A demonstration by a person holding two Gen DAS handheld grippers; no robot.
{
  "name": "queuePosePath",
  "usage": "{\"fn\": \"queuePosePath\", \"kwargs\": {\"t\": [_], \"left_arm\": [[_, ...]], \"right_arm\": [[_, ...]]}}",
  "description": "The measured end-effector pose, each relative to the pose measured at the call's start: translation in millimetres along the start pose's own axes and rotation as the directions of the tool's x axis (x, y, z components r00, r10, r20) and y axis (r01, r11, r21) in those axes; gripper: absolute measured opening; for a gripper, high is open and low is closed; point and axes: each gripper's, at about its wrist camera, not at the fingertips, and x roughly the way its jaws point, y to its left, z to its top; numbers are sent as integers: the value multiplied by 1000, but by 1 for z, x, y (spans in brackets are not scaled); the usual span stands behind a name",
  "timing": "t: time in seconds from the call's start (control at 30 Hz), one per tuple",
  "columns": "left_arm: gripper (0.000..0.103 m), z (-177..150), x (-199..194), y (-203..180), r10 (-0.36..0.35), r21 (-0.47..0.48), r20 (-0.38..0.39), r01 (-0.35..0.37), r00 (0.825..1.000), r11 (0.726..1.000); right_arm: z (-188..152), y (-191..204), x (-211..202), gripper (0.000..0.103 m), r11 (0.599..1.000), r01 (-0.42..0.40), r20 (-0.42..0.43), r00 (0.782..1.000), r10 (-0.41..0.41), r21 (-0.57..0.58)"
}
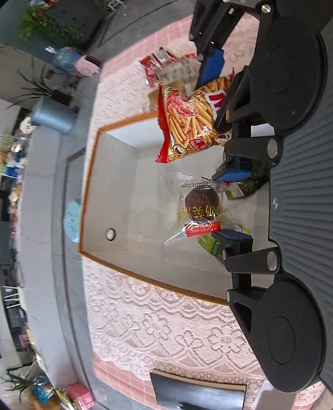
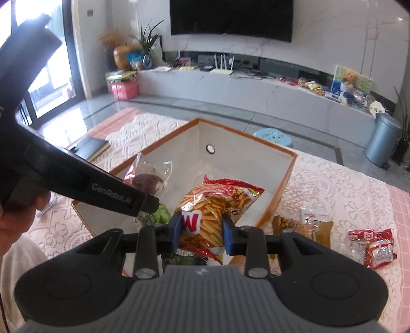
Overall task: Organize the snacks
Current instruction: 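Carry the bun and Mimi bag over the open box with both tools, then open both tools to drop the bun and Mimi bag into the box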
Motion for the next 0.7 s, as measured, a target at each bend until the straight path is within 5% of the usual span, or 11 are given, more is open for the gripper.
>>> {"fn": "queuePosePath", "kwargs": {"t": [0.7], "left_arm": [[43, 9, 61, -3, 55, 152, -118, -36, 991, 988]], "right_arm": [[7, 1, 80, 31, 997, -6, -224, 974, -12, -79]]}}
